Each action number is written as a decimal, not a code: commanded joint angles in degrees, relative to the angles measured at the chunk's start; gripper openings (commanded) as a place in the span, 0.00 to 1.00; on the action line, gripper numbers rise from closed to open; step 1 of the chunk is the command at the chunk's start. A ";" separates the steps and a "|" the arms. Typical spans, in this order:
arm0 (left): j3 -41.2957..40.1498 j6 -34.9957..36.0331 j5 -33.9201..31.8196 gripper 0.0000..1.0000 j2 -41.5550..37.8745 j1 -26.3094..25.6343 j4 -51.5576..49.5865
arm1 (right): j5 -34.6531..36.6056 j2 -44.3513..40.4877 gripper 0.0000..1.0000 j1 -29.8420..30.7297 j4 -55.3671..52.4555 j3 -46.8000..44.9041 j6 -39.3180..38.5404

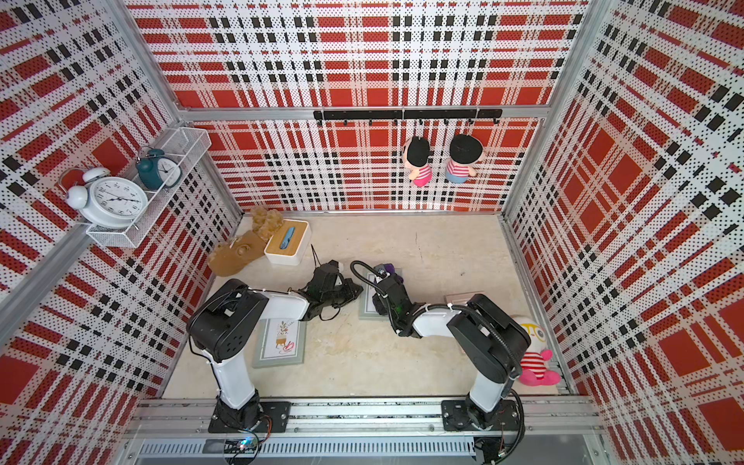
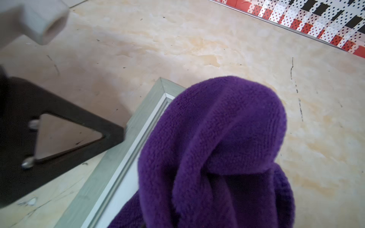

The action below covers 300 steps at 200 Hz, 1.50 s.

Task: Wipe the picture frame with a cloth
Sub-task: Wipe the dirt from the picture frame.

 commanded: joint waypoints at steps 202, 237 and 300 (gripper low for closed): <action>-2.31 1.70 -2.09 0.10 2.60 -1.75 -14.49 | -3.98 9.18 0.00 -7.18 -10.21 19.25 5.50; 1.29 3.03 0.06 0.12 -0.25 -3.11 -14.70 | -8.97 0.01 0.00 -9.15 -19.72 18.04 4.38; 5.16 1.51 0.82 0.16 -0.99 -5.17 -15.33 | -26.56 -2.04 0.00 -10.20 -43.41 22.73 -4.55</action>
